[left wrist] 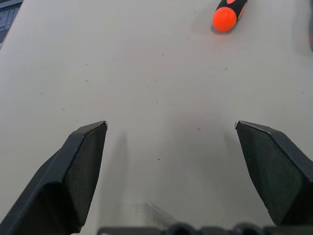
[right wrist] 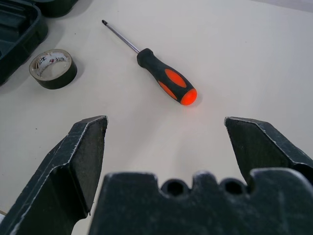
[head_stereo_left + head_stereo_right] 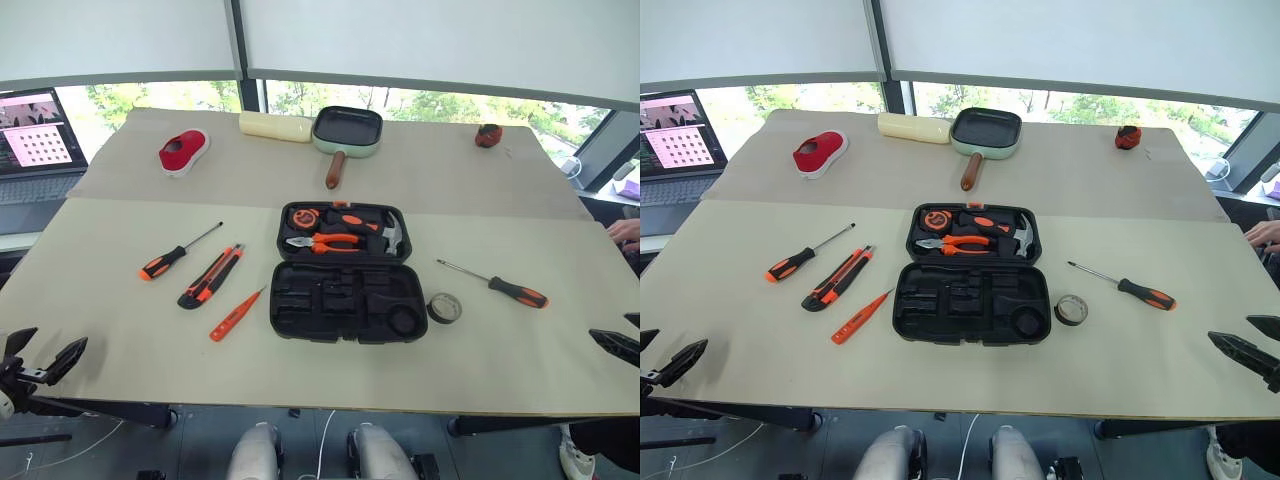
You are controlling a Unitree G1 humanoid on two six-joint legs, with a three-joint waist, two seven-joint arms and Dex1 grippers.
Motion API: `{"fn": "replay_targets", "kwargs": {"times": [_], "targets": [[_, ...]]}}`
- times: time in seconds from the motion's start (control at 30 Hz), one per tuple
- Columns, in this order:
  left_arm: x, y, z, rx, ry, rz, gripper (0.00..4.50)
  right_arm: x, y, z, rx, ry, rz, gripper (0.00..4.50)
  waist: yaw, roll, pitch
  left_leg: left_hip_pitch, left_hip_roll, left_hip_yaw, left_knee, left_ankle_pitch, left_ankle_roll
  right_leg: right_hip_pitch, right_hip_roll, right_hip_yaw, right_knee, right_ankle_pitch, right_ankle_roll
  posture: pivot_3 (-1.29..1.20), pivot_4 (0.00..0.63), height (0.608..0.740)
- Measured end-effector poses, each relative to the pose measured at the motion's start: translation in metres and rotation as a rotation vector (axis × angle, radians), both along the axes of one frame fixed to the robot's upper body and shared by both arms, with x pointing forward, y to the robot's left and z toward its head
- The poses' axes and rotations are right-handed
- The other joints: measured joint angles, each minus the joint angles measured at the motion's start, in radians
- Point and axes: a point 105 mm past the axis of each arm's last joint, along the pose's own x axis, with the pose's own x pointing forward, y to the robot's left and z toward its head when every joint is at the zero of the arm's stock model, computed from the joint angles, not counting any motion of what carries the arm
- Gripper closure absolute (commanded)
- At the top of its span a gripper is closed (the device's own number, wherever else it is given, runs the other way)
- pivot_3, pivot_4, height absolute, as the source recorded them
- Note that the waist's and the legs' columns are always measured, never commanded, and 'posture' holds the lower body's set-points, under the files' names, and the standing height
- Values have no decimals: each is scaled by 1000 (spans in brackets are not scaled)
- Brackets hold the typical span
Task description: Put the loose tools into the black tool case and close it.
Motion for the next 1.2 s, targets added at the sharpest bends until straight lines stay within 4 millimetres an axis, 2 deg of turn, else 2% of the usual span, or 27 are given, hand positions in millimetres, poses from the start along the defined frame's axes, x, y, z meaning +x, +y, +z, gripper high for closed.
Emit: {"fn": "replay_targets", "kwargs": {"times": [0.1, 0.2, 0.27, 0.33, 0.4, 0.43, 0.53, 0.57, 0.7, 0.8, 1.03, 1.13, 1.2], "targets": [[1, 0, 0, -1, -3, 2, 0, 0, -1, 0, 3, -3, -7, 54, 0, 0, 0, 0, 0, 0, 0, 0, 0, 0, 0, 0, 0, 0, 0, 0, 150, 740], [11, -3, 0, -16, -21, -1, 0, 3, -10, 1, 20, -21, -46, 54, 3, 0, 0, 0, -1, 2, 0, 0, 0, 1, 0, 0, 0, 0, 0, 0, 150, 740], [18, -14, 0, -43, -21, -26, 0, 0, -14, 1, -9, -8, -39, 54, 4, 0, 0, 0, -1, 2, 0, 0, 0, 1, -1, 0, 0, 0, 1, 0, 150, 740], [31, -32, 4, -77, -27, -76, 0, -4, -6, -3, -34, 7, 14, 54, 8, -1, 0, 0, -1, 1, 0, 0, 1, 1, 1, -1, 1, 3, 7, 0, 150, 740], [46, -53, 8, -98, -23, -142, 0, 7, 33, 9, 5, -19, 126, 54, 2, 4, 0, 0, 0, -1, 0, 0, 0, 1, 1, 0, 3, 4, 7, 0, 150, 740], [59, -67, 14, -84, -15, -195, 0, 15, 62, 26, 11, -45, 218, 54, -3, 8, 0, 1, -1, -3, 0, 1, 0, 0, 2, 2, 4, 4, 8, 0, 150, 740], [84, -93, 30, -37, -24, -288, 0, 24, 115, 60, -35, -111, 414, 54, -6, 8, 1, 4, -1, -4, 0, 1, -1, 2, 4, 2, 4, 3, 12, 0, 150, 740], [90, -100, 31, -34, -16, -308, 0, 24, 131, 69, -41, -139, 472, 54, -6, 6, 1, 4, -1, -4, 0, 2, 1, 3, 5, 1, 4, 3, 11, 0, 150, 740], [104, -116, 24, -38, 23, -354, 0, 24, 166, 70, -8, -136, 605, 54, -1, 0, 2, -2, -2, -3, 0, 2, 1, 0, 4, 1, 2, 5, 8, 0, 150, 740], [116, -115, 29, -31, 12, -354, 0, 20, 184, 68, 3, -134, 678, 54, 4, -1, 2, -6, -3, -4, 0, 1, 1, -2, 3, -1, 1, 5, 9, 0, 150, 740], [144, -80, 46, 27, 15, -349, 0, 10, 199, 65, 15, -134, 743, 54, 9, -1, 2, -6, -3, -5, 1, 1, 1, -1, 3, -3, 2, 5, 9, 0, 150, 740], [157, -76, 42, 57, 46, -378, 0, 7, 207, 68, 22, -148, 782, 54, 11, -1, 2, -5, -3, -5, 2, 1, 1, -1, 4, -3, 2, 5, 9, 0, 150, 740], [164, -75, 32, 73, 94, -390, 0, 6, 213, 68, 17, -153, 802, 54, 12, -2, 2, -6, -3, -5, 2, 1, 1, -1, 4, -3, 2, 5, 9, 0, 150, 740]]}}
